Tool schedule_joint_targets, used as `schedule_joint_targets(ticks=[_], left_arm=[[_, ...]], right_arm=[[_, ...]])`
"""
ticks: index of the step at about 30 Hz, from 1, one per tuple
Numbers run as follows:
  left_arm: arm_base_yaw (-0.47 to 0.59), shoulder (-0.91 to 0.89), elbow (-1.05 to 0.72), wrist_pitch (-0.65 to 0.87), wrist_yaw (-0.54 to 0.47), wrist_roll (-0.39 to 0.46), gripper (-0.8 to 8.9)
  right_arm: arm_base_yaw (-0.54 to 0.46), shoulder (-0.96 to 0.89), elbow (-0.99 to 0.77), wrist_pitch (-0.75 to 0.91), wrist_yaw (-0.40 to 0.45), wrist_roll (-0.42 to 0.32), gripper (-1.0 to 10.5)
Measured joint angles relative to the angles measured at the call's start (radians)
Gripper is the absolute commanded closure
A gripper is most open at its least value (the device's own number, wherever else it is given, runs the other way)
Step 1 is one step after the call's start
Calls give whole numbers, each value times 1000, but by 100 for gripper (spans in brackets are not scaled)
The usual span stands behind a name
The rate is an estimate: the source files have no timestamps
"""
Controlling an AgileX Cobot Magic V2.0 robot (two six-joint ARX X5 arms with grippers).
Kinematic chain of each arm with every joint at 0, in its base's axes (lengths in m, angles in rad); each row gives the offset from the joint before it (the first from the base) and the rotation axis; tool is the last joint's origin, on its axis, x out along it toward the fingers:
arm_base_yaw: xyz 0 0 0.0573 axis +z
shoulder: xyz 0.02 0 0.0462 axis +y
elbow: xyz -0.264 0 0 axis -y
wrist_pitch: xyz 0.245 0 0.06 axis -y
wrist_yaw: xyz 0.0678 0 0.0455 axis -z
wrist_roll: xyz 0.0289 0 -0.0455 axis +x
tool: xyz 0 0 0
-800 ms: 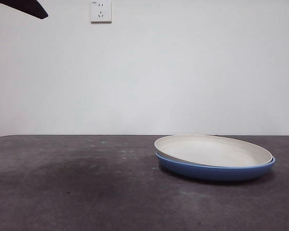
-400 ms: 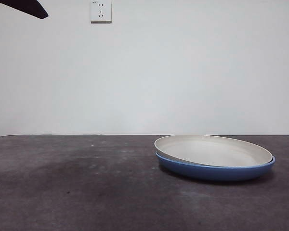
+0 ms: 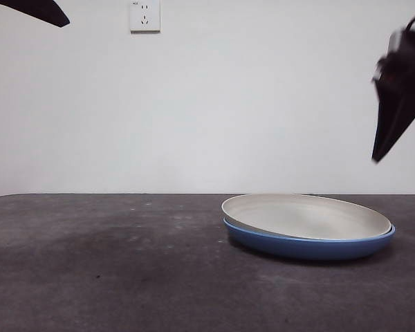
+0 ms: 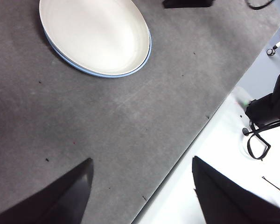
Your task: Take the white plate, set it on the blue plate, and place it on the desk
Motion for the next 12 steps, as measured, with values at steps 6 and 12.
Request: schedule_joint_targets(ticks=[6, 12], left_arm=[[0, 0, 0, 0, 0, 0, 474], [0, 0, 0, 0, 0, 0, 474]], right_arm=[[0, 142, 0, 102, -16, 8, 536], [0, 235, 0, 173, -19, 19, 631]])
